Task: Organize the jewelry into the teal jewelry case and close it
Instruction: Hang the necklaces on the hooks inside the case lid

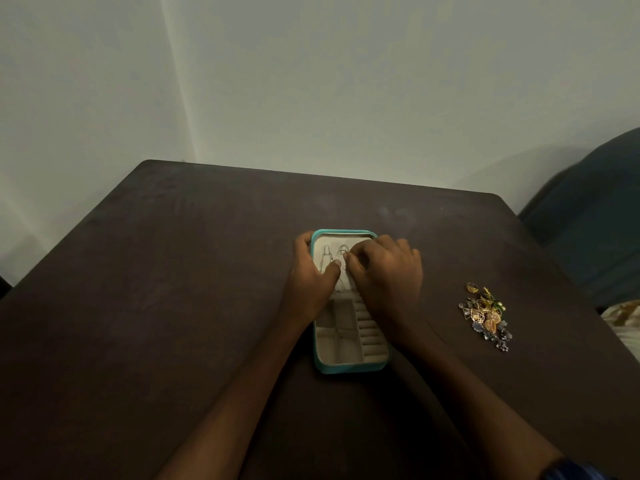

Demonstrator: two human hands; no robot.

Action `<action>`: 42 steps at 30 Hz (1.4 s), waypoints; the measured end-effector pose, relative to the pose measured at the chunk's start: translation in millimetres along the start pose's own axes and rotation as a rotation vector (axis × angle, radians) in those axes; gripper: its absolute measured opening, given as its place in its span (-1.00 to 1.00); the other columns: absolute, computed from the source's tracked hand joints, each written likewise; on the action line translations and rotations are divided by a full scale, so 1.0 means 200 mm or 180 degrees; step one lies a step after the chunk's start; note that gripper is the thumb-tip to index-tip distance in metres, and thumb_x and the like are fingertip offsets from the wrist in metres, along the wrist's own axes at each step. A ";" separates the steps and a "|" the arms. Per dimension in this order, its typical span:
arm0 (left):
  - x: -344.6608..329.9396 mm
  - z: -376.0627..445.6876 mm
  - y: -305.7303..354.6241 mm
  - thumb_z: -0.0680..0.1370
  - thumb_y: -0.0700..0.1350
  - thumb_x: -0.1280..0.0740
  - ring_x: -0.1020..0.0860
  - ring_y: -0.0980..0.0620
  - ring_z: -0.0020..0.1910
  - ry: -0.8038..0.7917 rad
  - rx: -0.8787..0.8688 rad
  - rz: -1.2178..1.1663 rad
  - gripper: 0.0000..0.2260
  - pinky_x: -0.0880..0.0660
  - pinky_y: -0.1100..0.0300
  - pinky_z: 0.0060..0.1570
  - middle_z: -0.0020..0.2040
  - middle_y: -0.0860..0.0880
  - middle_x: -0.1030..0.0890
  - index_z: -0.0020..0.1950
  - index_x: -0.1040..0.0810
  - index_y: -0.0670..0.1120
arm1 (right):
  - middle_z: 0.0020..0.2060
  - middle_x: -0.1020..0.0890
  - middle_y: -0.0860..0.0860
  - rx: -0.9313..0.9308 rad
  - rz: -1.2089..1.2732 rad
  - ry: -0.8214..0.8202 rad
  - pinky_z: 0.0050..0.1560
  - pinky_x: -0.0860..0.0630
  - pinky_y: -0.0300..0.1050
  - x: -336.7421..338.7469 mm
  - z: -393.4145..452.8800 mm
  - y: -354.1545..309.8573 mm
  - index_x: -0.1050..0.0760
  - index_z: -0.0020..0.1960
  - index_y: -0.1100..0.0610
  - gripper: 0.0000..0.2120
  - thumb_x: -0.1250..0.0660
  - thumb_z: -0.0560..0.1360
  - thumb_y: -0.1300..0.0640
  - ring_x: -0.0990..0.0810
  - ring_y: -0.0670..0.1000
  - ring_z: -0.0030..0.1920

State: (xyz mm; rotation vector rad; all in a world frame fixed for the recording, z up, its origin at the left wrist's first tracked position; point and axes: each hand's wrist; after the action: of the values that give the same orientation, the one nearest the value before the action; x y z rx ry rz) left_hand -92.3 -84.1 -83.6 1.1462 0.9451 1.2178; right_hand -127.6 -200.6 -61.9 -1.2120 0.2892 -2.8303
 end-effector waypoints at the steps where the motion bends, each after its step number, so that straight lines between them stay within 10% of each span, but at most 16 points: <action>1: 0.00 0.00 0.00 0.50 -0.25 -0.34 -0.58 0.17 -0.09 -0.0003 0.0015 0.0020 -0.60 -0.58 0.30 -0.19 0.02 0.06 -0.51 0.25 -0.27 -0.03 | -0.29 -0.61 0.02 0.0035 -0.0019 0.0002 -0.26 -0.34 -0.10 0.00 0.00 0.00 -0.55 -0.25 0.10 -0.89 -0.39 0.41 0.07 -0.51 0.09 -0.28; 23: 0.01 -0.01 0.03 0.50 -0.23 -0.35 -0.56 0.21 -0.09 -0.0056 0.0015 0.0037 -0.57 -0.57 0.36 -0.25 -0.02 0.16 -0.45 0.29 -0.27 -0.05 | -0.27 -0.54 0.06 0.0264 -0.0155 0.0276 -0.27 -0.28 -0.15 0.00 0.06 0.00 -0.46 -0.17 0.13 -0.84 -0.34 0.44 0.05 -0.46 0.05 -0.27; 31: 0.02 -0.01 0.03 0.45 -0.32 -0.38 -0.55 0.25 -0.08 -0.0236 0.0052 -0.0055 -0.50 -0.54 0.39 -0.26 0.00 0.14 -0.46 0.23 -0.24 0.04 | 0.25 -0.47 0.09 -0.0161 0.0226 -0.0120 0.19 -0.29 0.06 0.02 0.10 -0.02 -0.41 0.24 0.12 -0.54 -0.39 0.39 0.03 -0.37 0.13 0.30; 42: 0.02 -0.01 0.03 0.42 -0.35 -0.41 -0.54 0.22 -0.01 -0.0330 0.0067 -0.0135 -0.43 -0.58 0.32 -0.15 0.03 0.17 -0.45 0.25 -0.22 0.05 | 0.36 -0.37 0.08 -0.0428 0.0560 -0.0598 0.33 -0.17 0.10 0.04 0.10 0.00 -0.32 0.34 0.10 -0.42 -0.41 0.37 0.05 -0.23 0.10 0.42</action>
State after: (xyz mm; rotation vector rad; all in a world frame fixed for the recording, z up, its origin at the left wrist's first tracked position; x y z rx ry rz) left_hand -94.3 -80.5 -78.7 1.1889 0.9014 1.1062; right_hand -118.3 -205.2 -43.4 -1.3903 0.5537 -2.5624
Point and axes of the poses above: each hand's wrist, its own z-axis towards the middle knuckle, its own x-axis out of the back of the hand, y = z × x
